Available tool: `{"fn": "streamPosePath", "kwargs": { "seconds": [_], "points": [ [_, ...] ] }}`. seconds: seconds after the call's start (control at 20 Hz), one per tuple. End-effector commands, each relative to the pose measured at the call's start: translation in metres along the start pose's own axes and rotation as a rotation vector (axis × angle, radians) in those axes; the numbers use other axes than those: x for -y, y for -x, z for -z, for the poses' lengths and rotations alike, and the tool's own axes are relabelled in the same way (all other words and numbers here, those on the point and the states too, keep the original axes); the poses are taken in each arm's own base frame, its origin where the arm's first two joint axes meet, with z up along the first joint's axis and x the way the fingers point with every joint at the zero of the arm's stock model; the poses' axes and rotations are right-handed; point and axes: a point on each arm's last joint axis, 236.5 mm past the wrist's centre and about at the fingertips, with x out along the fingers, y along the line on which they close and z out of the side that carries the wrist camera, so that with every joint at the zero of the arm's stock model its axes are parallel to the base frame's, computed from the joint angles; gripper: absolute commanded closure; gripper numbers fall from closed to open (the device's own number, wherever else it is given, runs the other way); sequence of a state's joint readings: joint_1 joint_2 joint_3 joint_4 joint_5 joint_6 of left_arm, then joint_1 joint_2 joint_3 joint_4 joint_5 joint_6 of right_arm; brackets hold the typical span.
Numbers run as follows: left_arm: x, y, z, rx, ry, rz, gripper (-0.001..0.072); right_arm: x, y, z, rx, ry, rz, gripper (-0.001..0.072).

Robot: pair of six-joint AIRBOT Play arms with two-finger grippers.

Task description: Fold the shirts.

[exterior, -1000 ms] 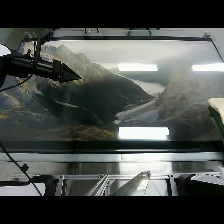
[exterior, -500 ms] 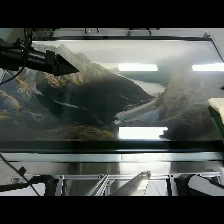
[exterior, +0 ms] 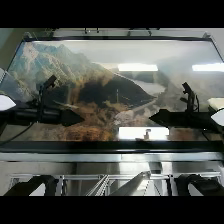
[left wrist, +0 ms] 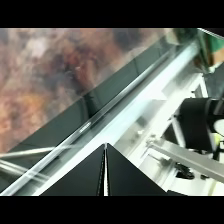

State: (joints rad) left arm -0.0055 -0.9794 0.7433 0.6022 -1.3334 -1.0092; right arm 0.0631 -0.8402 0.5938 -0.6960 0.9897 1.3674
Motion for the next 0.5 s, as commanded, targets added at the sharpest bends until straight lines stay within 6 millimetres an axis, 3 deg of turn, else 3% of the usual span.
{"fn": "streamPosePath", "kwargs": {
  "seconds": [0.0,0.45],
  "points": [
    [-0.0091,-0.007,0.0215,0.008,0.02,-0.024,0.0683,-0.0077,-0.0089,0.007,0.024,0.029,-0.035,0.0694],
    [-0.0044,-0.0065,0.0262,-0.011,0.019,-0.008,0.0682,-0.0088,-0.0091,0.0107,0.008,0.027,-0.04,0.0694]
  ]
}}
